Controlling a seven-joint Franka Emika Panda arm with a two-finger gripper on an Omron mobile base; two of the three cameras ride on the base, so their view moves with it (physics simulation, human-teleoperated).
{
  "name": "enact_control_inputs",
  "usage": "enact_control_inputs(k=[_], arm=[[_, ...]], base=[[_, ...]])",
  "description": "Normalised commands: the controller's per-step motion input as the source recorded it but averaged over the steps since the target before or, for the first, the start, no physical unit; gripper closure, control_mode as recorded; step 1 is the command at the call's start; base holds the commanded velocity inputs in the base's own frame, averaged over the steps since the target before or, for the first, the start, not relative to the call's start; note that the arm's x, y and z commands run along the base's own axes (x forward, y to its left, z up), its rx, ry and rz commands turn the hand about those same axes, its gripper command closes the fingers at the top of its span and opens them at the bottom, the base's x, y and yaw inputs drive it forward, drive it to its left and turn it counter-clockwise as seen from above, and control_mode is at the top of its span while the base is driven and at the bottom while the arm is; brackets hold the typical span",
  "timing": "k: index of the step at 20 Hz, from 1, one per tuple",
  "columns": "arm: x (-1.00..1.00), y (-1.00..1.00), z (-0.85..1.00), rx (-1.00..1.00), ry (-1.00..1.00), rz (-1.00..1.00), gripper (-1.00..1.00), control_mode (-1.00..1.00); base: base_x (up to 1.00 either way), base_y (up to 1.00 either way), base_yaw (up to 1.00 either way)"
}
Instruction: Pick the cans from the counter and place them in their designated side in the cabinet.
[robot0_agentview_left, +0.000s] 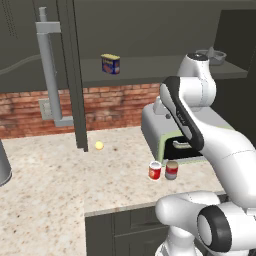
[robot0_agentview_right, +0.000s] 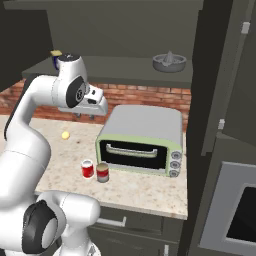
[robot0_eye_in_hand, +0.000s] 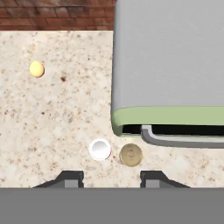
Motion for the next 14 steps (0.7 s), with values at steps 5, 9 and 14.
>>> enact_control_inputs(k=[5,9,14], arm=[[-0.04,0.00,0.00,0.00,0.00,0.00,-1.00,-1.00],[-0.11,0.01,-0.02,0.00,-0.01,0.00,-1.00,-1.00],[-0.06,0.00,-0.12,0.00,0.00,0.00,-1.00,-1.00]], base=[[0.00,0.00,0.00],[0.00,0.00,0.00],[0.00,0.00,0.00]])
